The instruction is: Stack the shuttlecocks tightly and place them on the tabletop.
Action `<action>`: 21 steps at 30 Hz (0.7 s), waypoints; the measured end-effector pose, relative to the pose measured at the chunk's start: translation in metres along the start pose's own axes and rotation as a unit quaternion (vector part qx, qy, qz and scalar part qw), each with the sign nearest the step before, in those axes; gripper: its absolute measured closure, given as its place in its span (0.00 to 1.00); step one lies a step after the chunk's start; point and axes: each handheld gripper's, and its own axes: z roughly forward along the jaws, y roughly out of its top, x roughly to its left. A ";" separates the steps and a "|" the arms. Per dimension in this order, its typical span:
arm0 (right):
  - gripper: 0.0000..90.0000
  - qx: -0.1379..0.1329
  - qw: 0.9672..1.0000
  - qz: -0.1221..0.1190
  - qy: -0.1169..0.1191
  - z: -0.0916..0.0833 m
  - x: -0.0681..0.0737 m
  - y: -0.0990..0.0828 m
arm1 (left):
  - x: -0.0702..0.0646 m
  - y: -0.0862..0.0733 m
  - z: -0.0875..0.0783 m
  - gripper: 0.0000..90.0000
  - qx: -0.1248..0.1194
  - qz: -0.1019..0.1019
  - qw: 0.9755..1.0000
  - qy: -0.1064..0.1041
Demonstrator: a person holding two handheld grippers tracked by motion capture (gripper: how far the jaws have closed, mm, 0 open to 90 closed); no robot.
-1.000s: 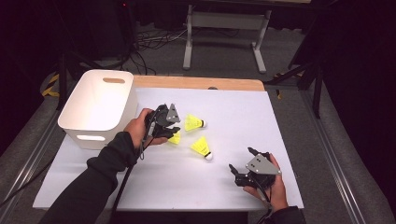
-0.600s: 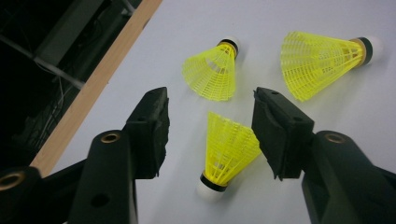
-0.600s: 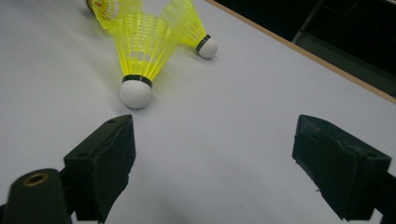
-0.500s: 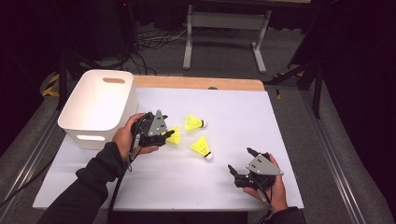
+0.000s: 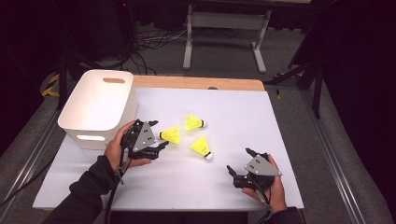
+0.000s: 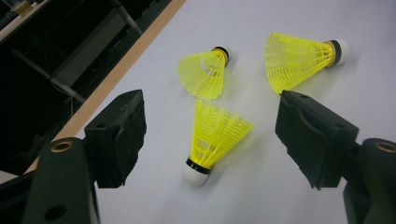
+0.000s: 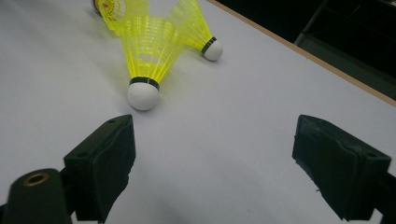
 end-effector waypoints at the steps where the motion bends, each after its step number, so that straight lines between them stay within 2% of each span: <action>1: 0.16 0.000 1.000 -0.001 0.001 0.000 0.001 0.000 | -0.001 -0.003 -0.001 0.27 -0.006 -0.002 1.000 0.002; 3: 0.16 0.001 1.000 -0.005 0.002 0.000 0.002 0.001 | -0.003 -0.008 -0.003 0.25 -0.018 -0.010 1.000 -0.004; 7: 0.16 0.003 1.000 -0.007 0.006 0.001 0.004 0.000 | -0.008 -0.019 -0.011 0.23 -0.035 -0.008 0.999 -0.003; 16: 0.16 0.008 1.000 -0.017 0.011 0.004 0.010 0.001 | -0.014 -0.036 -0.027 0.21 -0.057 -0.011 0.998 -0.001; 19: 0.16 0.007 1.000 -0.018 0.012 0.004 0.011 0.001 | -0.015 -0.044 -0.035 0.21 -0.071 -0.022 0.997 -0.007; 21: 0.16 0.007 1.000 -0.018 0.011 0.004 0.011 0.001 | -0.016 -0.047 -0.037 0.21 -0.070 -0.023 0.997 -0.010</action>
